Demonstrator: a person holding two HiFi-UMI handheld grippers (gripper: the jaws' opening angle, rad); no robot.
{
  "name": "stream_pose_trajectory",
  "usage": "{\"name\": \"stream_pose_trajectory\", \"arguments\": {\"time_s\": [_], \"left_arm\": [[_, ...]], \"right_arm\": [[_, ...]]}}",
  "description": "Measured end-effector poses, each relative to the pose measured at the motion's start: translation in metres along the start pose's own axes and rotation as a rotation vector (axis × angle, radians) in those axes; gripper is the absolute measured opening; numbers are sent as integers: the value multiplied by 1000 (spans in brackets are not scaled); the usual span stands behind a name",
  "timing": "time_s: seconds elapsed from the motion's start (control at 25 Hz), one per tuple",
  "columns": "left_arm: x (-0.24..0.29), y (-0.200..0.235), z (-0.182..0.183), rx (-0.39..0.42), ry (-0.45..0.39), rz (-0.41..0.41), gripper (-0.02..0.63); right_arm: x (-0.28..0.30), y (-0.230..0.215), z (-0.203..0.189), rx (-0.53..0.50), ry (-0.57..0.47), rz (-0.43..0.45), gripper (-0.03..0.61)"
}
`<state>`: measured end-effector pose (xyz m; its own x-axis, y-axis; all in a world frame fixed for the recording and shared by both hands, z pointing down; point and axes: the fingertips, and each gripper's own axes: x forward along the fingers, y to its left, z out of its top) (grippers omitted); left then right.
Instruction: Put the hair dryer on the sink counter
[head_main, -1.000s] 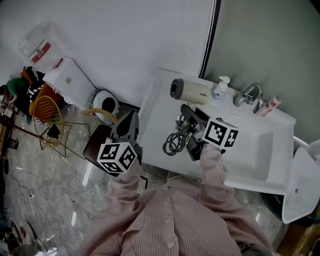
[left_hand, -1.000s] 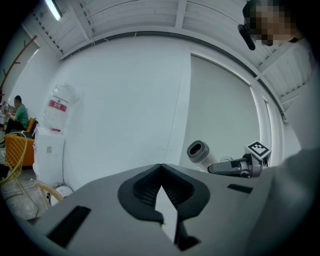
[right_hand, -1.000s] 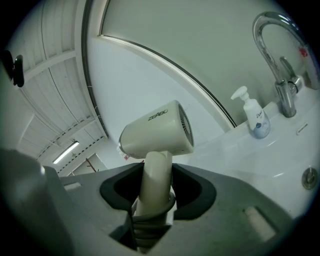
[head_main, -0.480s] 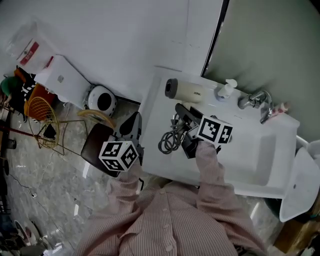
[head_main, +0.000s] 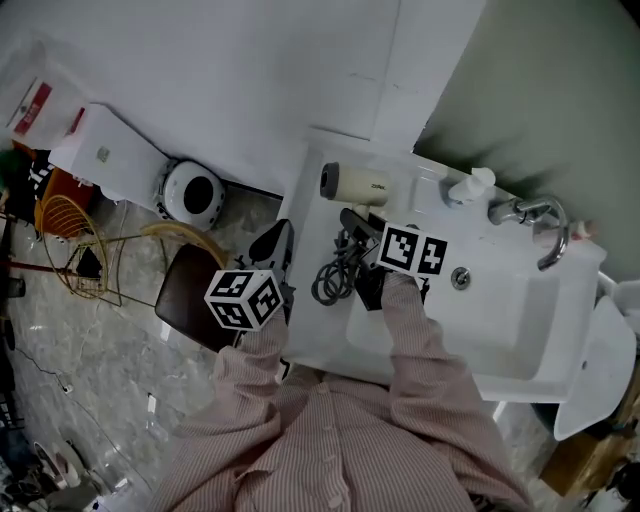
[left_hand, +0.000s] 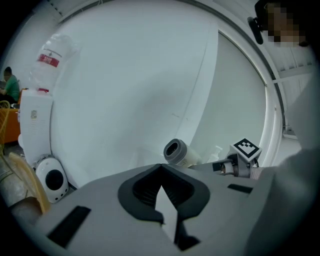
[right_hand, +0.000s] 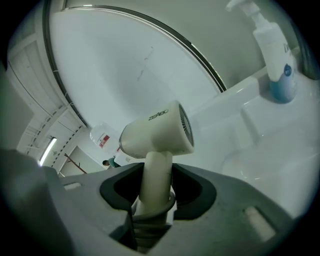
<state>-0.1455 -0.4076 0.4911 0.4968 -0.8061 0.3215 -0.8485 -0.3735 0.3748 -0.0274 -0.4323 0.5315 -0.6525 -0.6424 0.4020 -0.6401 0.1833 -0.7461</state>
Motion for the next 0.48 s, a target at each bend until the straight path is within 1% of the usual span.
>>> {"name": "stream_pose_trajectory", "arguments": {"time_s": [0.24, 0.48], "left_arm": [[19, 7, -15, -12, 62, -18, 2], [31, 10, -29, -23, 104, -32, 2]], "right_arm": [[25, -21, -11, -6, 66, -66, 167], [37, -34, -18, -22, 104, -115, 167]]}}
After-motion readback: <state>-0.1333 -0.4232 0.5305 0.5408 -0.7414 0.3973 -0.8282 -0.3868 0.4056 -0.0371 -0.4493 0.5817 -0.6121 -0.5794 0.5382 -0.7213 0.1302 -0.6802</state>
